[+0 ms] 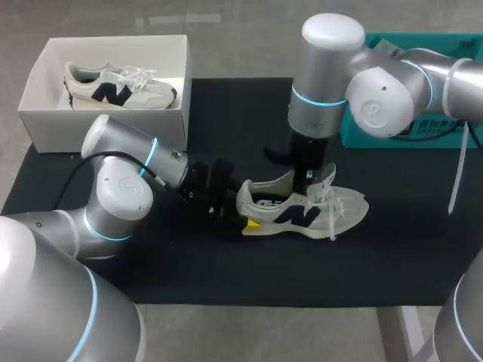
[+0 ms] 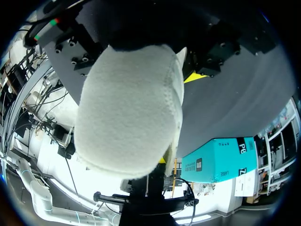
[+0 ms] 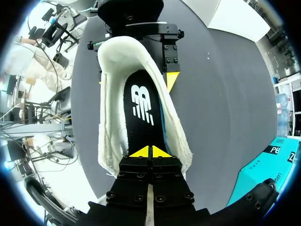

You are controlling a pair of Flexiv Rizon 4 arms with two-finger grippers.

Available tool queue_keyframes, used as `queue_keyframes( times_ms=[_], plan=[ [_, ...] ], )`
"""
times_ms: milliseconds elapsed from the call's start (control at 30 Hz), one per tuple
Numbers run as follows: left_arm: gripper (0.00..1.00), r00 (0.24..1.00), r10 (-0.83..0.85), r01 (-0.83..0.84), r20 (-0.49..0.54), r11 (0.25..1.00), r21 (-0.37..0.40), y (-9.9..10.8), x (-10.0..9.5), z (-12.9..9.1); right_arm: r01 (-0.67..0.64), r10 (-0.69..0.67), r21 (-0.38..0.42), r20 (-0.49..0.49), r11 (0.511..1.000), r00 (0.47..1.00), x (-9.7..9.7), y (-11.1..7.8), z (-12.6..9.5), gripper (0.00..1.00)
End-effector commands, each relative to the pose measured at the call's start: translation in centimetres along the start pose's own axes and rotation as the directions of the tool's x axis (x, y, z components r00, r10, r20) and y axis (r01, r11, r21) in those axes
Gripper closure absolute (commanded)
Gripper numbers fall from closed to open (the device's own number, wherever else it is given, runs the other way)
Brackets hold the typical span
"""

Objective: Take the shoe out of the shoebox, open the shoe tongue, remove and reinsert the insole, then place the shoe into the shoebox

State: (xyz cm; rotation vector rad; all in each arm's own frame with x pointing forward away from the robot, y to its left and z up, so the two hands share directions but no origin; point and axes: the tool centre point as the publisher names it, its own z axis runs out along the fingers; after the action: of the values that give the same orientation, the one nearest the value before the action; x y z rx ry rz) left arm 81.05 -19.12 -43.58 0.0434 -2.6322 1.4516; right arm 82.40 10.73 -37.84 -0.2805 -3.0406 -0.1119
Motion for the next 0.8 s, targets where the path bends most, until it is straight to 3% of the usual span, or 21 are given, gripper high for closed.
queue_keyframes(
  times_ms=[33, 167, 467, 800],
  plan=[
    [1.00, 1.000, -0.001, 0.001, 0.000, 1.000, -0.003, 0.2, -0.2, 0.2, 0.015, -0.015, 0.002, -0.029, 1.000, 0.999, -1.2, 0.7, 0.6, 1.00],
    [1.00, 1.000, -0.001, 0.001, 0.000, 1.000, -0.003, 0.2, -0.2, 0.2, 0.029, -0.030, -0.013, -0.035, 0.999, 0.999, -1.2, 1.0, 1.0, 1.00],
    [1.00, 1.000, -0.001, 0.001, 0.000, 1.000, -0.003, 0.2, -0.2, 0.2, 0.049, -0.051, -0.034, -0.050, 0.998, 0.997, -0.7, 2.1, 1.9, 0.80],
    [1.00, 1.000, -0.001, 0.001, 0.000, 1.000, -0.003, 0.2, -0.2, 0.2, 0.039, -0.041, -0.041, -0.057, 0.998, 0.998, -0.9, 2.3, 2.5, 0.68]
  ],
)
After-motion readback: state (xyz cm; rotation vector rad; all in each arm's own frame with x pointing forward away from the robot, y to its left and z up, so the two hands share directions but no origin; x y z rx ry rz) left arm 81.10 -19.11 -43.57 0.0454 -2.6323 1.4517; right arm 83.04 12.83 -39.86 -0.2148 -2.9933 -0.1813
